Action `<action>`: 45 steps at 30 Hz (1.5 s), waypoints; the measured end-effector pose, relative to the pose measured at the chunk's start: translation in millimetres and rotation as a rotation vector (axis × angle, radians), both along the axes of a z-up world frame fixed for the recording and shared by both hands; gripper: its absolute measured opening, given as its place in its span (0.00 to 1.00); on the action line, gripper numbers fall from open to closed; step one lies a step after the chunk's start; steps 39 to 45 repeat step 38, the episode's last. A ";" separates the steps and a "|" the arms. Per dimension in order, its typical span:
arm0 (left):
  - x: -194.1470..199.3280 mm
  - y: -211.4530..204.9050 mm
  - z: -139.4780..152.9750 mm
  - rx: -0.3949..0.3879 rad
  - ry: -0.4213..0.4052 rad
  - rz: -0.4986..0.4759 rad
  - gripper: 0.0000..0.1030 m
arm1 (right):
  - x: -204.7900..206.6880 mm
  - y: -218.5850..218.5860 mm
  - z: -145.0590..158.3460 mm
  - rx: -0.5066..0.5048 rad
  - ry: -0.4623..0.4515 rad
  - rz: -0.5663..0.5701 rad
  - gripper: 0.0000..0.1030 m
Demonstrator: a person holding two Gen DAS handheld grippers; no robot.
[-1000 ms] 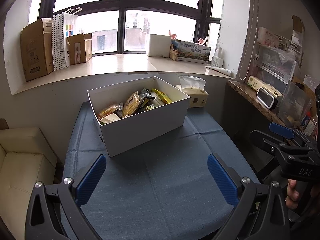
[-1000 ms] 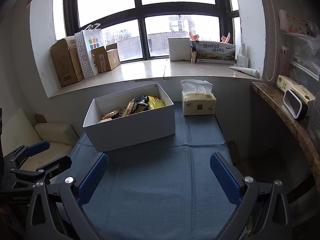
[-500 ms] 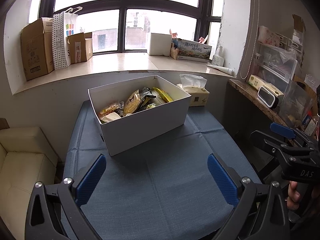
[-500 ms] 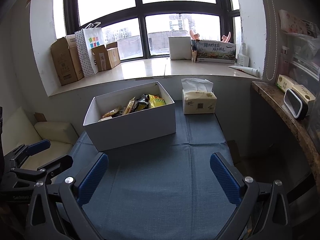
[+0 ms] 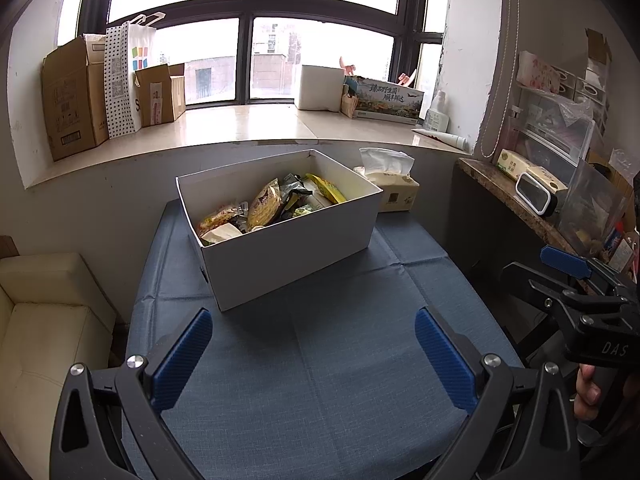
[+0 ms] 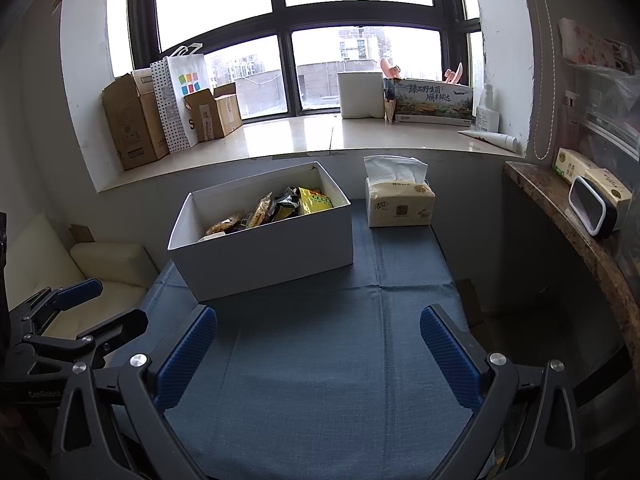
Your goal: Organize snacks
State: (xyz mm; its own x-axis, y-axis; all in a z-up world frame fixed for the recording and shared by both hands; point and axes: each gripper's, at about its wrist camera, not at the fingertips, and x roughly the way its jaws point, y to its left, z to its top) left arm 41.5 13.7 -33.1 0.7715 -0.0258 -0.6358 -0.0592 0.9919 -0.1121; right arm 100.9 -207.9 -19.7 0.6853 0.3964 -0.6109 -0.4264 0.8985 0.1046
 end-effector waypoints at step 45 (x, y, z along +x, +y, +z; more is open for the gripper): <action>-4.7 -2.6 4.3 0.011 -0.012 -0.010 1.00 | -1.4 2.3 -4.1 -0.001 0.009 0.011 1.00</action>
